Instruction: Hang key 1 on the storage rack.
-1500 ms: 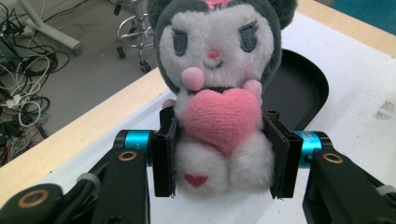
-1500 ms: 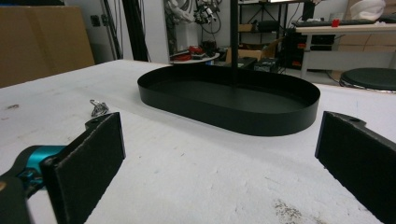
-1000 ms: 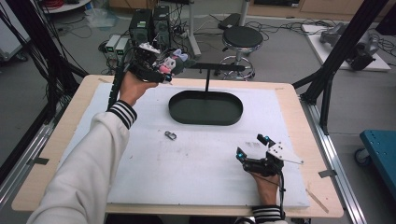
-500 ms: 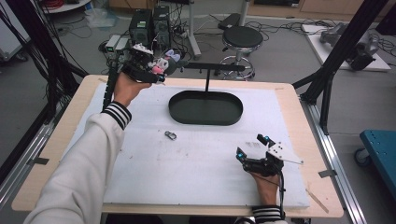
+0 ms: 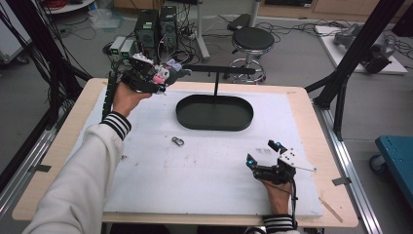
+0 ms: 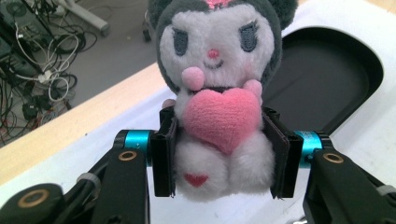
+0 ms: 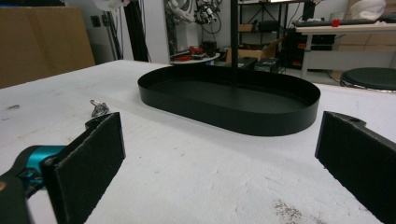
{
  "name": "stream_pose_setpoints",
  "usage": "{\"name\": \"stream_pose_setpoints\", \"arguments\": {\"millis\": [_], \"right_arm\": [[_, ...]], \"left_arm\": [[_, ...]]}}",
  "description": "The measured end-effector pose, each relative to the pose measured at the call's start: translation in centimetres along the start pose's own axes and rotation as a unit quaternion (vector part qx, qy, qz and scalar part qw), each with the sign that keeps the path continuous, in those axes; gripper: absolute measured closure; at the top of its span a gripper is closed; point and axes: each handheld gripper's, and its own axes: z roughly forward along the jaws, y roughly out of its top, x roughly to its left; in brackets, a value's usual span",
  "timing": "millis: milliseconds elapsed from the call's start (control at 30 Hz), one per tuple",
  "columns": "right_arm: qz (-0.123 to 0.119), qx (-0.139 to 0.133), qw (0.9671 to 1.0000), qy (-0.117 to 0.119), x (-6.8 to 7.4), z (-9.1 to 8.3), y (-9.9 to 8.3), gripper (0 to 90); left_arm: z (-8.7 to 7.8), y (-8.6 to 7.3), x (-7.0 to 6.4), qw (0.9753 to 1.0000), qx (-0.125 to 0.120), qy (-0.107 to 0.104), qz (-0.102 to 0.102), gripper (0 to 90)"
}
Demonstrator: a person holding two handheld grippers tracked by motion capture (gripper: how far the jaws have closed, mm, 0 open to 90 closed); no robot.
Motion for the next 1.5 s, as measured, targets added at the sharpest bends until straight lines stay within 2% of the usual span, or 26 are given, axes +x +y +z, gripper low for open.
{"name": "stream_pose_setpoints", "arguments": {"millis": [167,267,700,833,933,1033,1100,1167,1200,1300,1433,1500], "right_arm": [[0.000,0.000,1.0000,0.000,0.0,0.0,0.0,0.8],[-0.003,-0.001,1.0000,0.001,0.0,0.0,0.0,0.8],[-0.001,0.000,1.0000,0.000,0.0,0.0,0.0,0.7],[0.000,0.000,1.0000,0.000,0.0,0.0,0.0,0.8],[-0.001,0.000,1.0000,0.000,0.0,0.0,0.0,0.8],[-0.003,-0.001,1.0000,0.000,0.0,0.0,0.0,0.8],[-0.003,-0.001,1.0000,0.000,0.0,0.0,0.0,0.8],[-0.004,-0.002,1.0000,0.000,0.0,0.0,0.0,0.8],[-0.004,-0.001,1.0000,0.000,0.0,0.0,0.0,0.8],[-0.003,0.000,1.0000,0.000,0.0,0.0,0.0,0.8],[-0.004,0.000,1.0000,0.000,0.0,0.0,0.0,0.8],[-0.003,0.001,1.0000,-0.001,0.0,0.0,0.0,0.7]], "left_arm": [[0.4,-0.8,0.0,1.0000,0.002,-0.006,-0.003,53.5],[0.6,-1.0,0.0,0.9999,0.011,-0.009,0.002,53.5],[1.3,-1.2,-0.1,0.9998,0.017,-0.012,0.006,51.8],[1.2,-1.6,0.1,0.9999,-0.013,-0.008,0.006,44.6],[1.0,-2.0,0.4,0.9994,-0.028,-0.010,0.021,39.0],[0.5,-2.4,0.7,0.9979,-0.056,-0.011,0.030,33.9],[0.2,-2.6,0.9,0.9960,-0.079,-0.012,0.041,27.4],[-0.3,-2.8,1.1,0.9930,-0.104,-0.026,0.050,21.5],[-0.4,-2.9,1.2,0.9915,-0.116,-0.033,0.048,16.1],[-1.1,-3.4,1.3,0.9827,-0.167,-0.060,0.054,5.3],[-2.1,-4.4,1.3,0.9743,-0.200,-0.083,0.061,1.7],[-2.7,-5.0,1.2,0.9720,-0.211,-0.087,0.055,1.7]]}}
